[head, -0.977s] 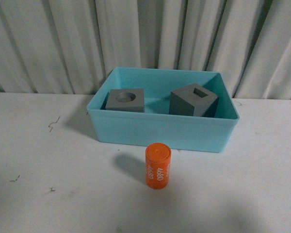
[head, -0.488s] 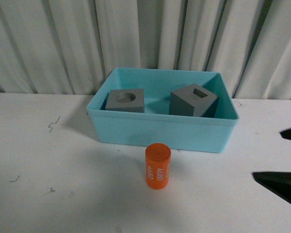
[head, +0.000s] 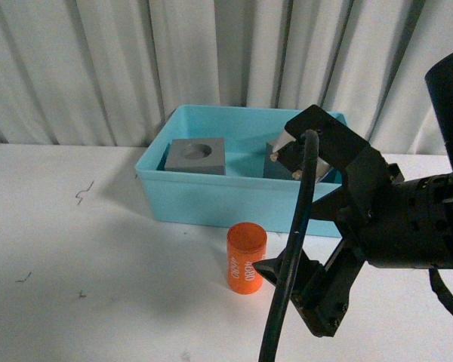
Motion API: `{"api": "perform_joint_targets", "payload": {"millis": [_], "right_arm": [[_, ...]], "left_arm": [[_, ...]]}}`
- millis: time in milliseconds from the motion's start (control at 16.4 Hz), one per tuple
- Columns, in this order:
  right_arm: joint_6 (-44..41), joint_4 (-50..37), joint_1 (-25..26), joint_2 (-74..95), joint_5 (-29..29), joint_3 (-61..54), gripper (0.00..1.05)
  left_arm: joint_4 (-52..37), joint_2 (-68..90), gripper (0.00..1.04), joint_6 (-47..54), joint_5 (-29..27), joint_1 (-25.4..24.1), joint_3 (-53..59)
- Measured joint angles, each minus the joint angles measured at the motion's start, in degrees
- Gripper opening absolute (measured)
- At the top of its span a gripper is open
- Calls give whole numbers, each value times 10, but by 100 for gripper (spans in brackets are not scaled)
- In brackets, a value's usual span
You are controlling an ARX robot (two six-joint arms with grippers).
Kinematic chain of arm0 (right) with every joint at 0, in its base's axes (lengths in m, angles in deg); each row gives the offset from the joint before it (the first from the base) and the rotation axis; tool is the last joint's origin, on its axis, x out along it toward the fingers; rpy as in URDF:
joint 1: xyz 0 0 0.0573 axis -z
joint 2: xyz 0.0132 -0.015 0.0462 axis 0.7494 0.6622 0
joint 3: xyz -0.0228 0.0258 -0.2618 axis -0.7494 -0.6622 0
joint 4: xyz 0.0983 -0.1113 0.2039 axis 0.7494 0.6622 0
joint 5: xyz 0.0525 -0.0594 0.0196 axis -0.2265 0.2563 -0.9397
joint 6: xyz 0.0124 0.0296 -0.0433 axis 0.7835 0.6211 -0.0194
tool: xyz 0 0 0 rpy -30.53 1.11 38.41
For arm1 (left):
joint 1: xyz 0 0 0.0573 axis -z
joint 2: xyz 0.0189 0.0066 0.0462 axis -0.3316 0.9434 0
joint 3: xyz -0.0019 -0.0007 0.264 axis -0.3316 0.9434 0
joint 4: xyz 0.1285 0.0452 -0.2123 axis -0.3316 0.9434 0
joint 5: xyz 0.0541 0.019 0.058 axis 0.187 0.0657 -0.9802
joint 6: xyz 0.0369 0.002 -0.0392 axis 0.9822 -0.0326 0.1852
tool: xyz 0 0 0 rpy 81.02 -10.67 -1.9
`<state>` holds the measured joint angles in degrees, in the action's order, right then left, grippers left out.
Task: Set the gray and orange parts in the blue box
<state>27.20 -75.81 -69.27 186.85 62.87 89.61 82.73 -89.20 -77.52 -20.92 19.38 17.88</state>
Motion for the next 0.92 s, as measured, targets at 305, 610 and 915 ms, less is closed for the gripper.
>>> {"api": "perform_joint_targets", "payload": {"millis": [305,610,915], "right_arm": [[14,-23,-19,75,27,54,98],[15,-25,-29,125,40,93,98],[17,-26,-40,160,45,118,98]], "left_arm": [[0,0,98,0,0,0,0],[0,0,98,0,0,0,0],[0,0,98,0,0,0,0]]}}
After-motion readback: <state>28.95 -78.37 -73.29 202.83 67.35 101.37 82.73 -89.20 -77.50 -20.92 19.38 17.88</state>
